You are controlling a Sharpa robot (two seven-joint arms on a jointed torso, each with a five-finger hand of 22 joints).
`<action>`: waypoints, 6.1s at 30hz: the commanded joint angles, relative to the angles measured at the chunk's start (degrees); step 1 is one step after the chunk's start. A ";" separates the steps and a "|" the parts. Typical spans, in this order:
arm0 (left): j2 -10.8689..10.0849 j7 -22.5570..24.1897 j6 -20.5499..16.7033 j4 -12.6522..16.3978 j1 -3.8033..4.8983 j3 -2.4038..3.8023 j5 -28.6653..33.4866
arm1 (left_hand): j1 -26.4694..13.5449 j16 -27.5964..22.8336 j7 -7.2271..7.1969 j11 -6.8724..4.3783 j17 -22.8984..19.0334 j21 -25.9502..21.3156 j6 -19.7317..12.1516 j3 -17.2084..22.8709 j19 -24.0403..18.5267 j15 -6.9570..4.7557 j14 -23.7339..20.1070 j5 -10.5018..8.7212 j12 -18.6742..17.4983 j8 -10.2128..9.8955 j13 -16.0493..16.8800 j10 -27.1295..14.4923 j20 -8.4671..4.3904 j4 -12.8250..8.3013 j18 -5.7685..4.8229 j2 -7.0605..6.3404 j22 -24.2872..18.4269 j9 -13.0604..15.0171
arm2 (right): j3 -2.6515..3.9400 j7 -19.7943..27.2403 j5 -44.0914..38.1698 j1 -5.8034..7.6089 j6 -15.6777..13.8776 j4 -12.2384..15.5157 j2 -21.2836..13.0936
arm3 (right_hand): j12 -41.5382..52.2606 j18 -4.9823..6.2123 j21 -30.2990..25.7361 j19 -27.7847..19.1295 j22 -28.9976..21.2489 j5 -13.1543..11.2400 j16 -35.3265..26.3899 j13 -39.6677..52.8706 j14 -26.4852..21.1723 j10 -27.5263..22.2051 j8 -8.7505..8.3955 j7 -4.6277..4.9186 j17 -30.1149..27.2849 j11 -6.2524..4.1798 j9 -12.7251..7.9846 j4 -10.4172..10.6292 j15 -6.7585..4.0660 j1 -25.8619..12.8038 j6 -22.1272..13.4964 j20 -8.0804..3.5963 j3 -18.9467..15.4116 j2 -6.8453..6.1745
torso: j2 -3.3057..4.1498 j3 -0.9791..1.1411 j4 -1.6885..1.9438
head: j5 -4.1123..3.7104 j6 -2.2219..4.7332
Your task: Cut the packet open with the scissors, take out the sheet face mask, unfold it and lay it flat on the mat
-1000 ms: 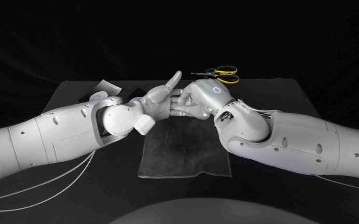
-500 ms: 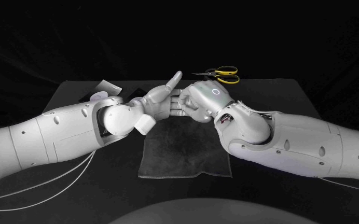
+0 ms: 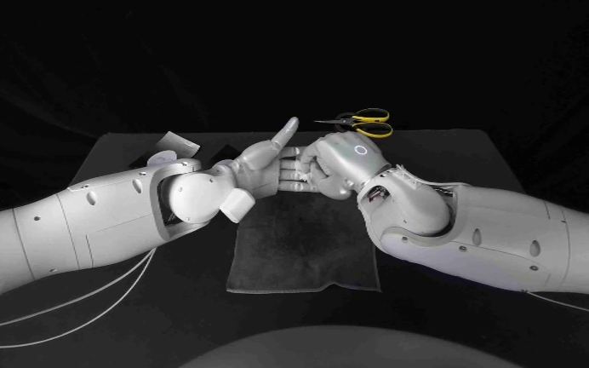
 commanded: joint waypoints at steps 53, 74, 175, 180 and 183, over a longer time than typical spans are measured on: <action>0.21 -0.09 1.67 0.26 0.07 0.09 -0.74 | 0.98 -0.05 3.75 0.06 -0.06 -0.26 0.34 -0.57 -0.19 0.10 -0.01 0.03 -0.19 0.09 -0.07 -0.29 0.06 -0.06 0.55 0.17 -0.04 0.11 | 0.17 0.22 0.16 -0.40 0.48 -0.92 1.12 | -3.76 0.94 -9.66 0.64 -4.09 -9.28 -0.90 7.57 4.91 3.49 -8.14 0.09 10.40 0.60 -8.87 16.15 0.65 5.44 3.54 1.88 -38.14 0.66 | 0.01 -0.01 -0.03 | -0.02 -0.32; 0.11 -0.14 1.50 0.23 0.07 0.09 -0.75 | 1.10 -0.05 3.87 0.06 -0.07 -0.27 0.28 -0.68 -0.21 0.10 -0.07 0.02 -0.19 0.07 -0.07 -0.29 0.06 -0.05 0.54 0.28 -0.03 0.08 | -0.03 -0.02 -1.17 -0.95 1.55 -0.45 0.46 | -3.87 0.84 -9.77 1.05 -3.53 -9.10 -0.82 7.56 4.98 3.47 -8.21 -0.38 10.67 0.08 -9.76 14.42 0.11 12.72 3.72 1.63 -28.80 1.61 | -0.02 -0.02 -0.04 | -0.09 -0.54; -0.18 2.93 -7.34 -1.71 0.07 0.10 -18.93 | 40.13 13.13 0.30 -4.16 5.71 5.22 25.58 18.53 17.60 -4.63 23.61 0.10 9.15 15.67 1.63 31.89 -0.72 -24.08 4.98 -2.30 1.77 7.69 | 1.41 22.08 64.01 0.41 -4.85 2.21 -6.49 | 0.61 0.33 -5.81 2.98 1.91 -9.31 0.56 10.07 5.61 4.73 -3.05 -0.05 13.39 0.34 -5.15 3.31 0.27 0.58 1.91 0.35 -3.75 2.50 | -0.02 -0.04 0.00 | -0.29 -0.51; -0.69 5.38 -9.06 -2.05 0.07 0.11 -20.88 | 36.61 13.84 -1.68 -4.05 5.74 6.86 24.40 23.88 18.46 -4.86 25.00 0.14 8.41 15.25 1.71 31.27 -1.21 -27.33 4.86 -4.43 2.55 7.02 | 1.41 22.10 65.46 0.50 -4.71 1.80 -6.49 | 0.60 0.33 -5.80 2.99 1.93 -9.31 0.58 10.07 5.62 4.72 -3.04 -0.04 13.43 0.34 -5.13 3.26 0.27 0.55 1.88 0.35 -3.77 2.55 | -0.04 -0.04 -0.02 | -0.43 -0.28; -1.25 6.74 -9.60 -2.14 0.07 0.13 -21.47 | 34.43 15.09 -1.71 -4.24 6.10 8.46 25.45 26.52 19.30 -5.28 26.46 0.11 8.40 16.00 1.74 31.18 -1.74 -28.75 4.85 -5.47 3.43 7.18 | 1.41 22.03 66.02 0.56 -4.68 1.40 -6.47 | 0.60 0.33 -5.80 2.99 1.93 -9.31 0.58 10.07 5.62 4.72 -3.04 -0.04 13.43 0.34 -5.13 3.26 0.27 0.55 1.88 0.35 -3.77 2.55 | -0.01 -0.06 -0.03 | -0.54 -0.22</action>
